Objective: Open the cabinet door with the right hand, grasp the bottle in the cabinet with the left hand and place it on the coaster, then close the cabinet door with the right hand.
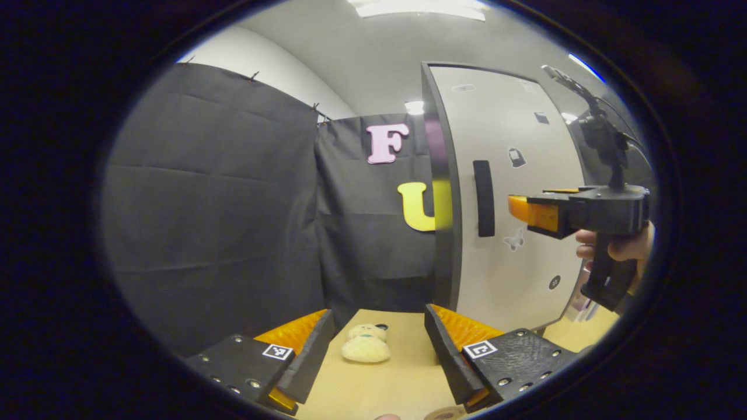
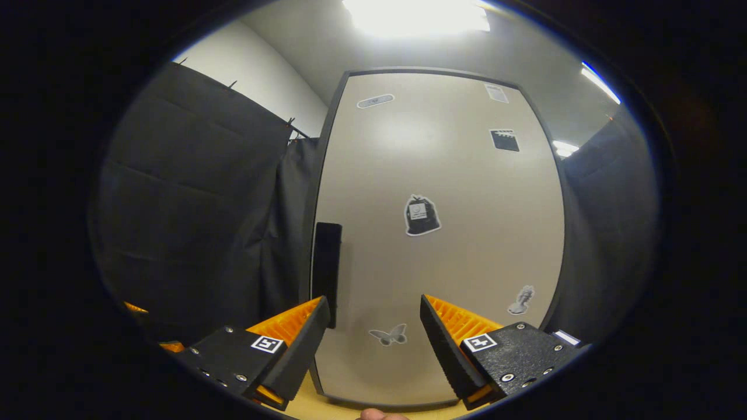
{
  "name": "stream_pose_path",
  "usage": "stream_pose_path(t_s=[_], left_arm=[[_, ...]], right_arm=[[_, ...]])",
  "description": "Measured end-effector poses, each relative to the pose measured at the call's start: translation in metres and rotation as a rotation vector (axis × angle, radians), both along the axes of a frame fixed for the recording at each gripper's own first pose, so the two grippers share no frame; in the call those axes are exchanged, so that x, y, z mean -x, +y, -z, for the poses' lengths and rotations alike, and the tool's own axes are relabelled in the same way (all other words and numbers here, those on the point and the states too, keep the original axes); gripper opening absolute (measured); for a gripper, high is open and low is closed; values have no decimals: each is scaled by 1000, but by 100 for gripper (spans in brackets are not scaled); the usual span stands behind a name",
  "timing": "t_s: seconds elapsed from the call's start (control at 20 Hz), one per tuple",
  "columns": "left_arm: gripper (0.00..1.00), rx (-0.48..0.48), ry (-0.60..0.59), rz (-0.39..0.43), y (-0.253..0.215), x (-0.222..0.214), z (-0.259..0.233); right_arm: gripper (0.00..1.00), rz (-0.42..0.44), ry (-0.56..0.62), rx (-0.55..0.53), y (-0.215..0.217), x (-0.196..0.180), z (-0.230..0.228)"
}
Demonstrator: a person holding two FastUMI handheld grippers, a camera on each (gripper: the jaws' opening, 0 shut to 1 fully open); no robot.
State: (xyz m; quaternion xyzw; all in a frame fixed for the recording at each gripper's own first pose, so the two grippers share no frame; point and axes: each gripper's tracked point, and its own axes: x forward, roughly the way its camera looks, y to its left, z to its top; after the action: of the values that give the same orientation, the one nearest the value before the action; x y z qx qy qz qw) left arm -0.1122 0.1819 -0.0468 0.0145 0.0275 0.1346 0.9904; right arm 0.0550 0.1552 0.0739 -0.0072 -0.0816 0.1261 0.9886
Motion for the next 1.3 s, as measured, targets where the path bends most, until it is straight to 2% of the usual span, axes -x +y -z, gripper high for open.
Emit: stream_pose_path(t_s=[0.15, 0.35, 0.45, 0.55, 0.6, 0.65, 0.7, 0.95, 1.3], left_arm=[[90, -30, 25, -41, 21, 20, 10], [90, -5, 38, -77, 34, 32, 18], [90, 6, 42, -78, 37, 33, 22], [90, 3, 52, -86, 40, 33, 28], [90, 4, 52, -85, 41, 33, 28], [90, 8, 49, -82, 40, 32, 27], [90, 11, 44, -78, 38, 31, 26], [90, 6, 35, -41, 31, 27, 26], [90, 1, 58, 16, -1, 15, 32]], right_arm=[[96, -39, 14, -6, 30, -12, 1], [96, -49, 52, -15, 53, -33, 6], [91, -35, 66, -10, 53, -43, 9], [69, -67, 75, -22, 59, -50, 11], [48, -71, 82, -19, 59, -46, 12], [38, -65, 83, -4, 60, -47, 11], [34, -61, 86, 6, 59, -46, 11], [26, -121, 151, 21, 61, -43, 14], [25, -195, 150, 24, 56, -21, 14]])
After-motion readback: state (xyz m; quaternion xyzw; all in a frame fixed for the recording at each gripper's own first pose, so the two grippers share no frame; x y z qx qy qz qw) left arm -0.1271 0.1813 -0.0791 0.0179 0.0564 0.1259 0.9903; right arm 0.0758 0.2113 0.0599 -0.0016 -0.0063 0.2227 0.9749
